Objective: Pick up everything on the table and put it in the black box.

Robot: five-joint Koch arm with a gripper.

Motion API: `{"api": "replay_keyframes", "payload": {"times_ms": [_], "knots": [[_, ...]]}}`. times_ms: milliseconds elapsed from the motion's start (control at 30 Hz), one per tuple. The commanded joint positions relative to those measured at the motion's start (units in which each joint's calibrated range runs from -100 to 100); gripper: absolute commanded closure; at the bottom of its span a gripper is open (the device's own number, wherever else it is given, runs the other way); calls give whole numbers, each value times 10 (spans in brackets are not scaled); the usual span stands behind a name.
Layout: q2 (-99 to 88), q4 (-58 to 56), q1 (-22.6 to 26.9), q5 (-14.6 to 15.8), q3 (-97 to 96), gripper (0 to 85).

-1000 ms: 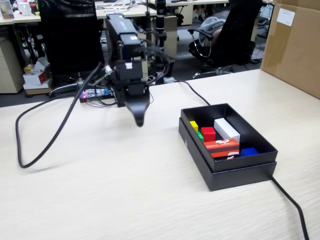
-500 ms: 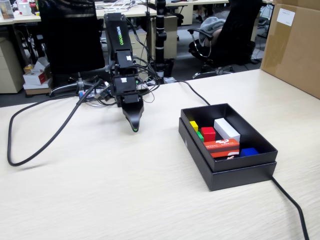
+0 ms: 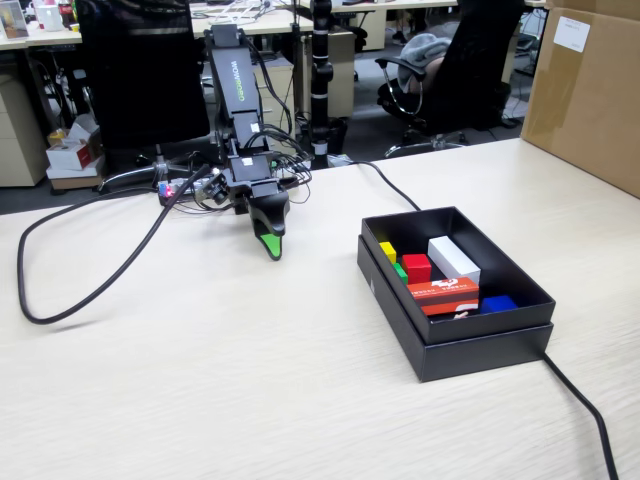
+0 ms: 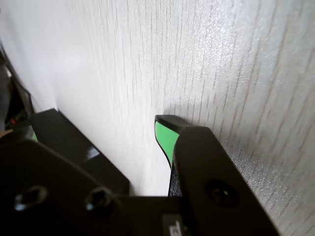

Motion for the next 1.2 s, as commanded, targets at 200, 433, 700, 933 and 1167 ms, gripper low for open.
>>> {"api": "replay_keyframes", "payload": {"times_ms": [200,433,700,933,1167], "knots": [[-52,45,2,3,-69,374],[-63,45,-3,2,-84,378],[-69,43,-5,2,-85,367],[-69,43,-5,2,-85,367],[-68,43,-5,2,-85,367]]}}
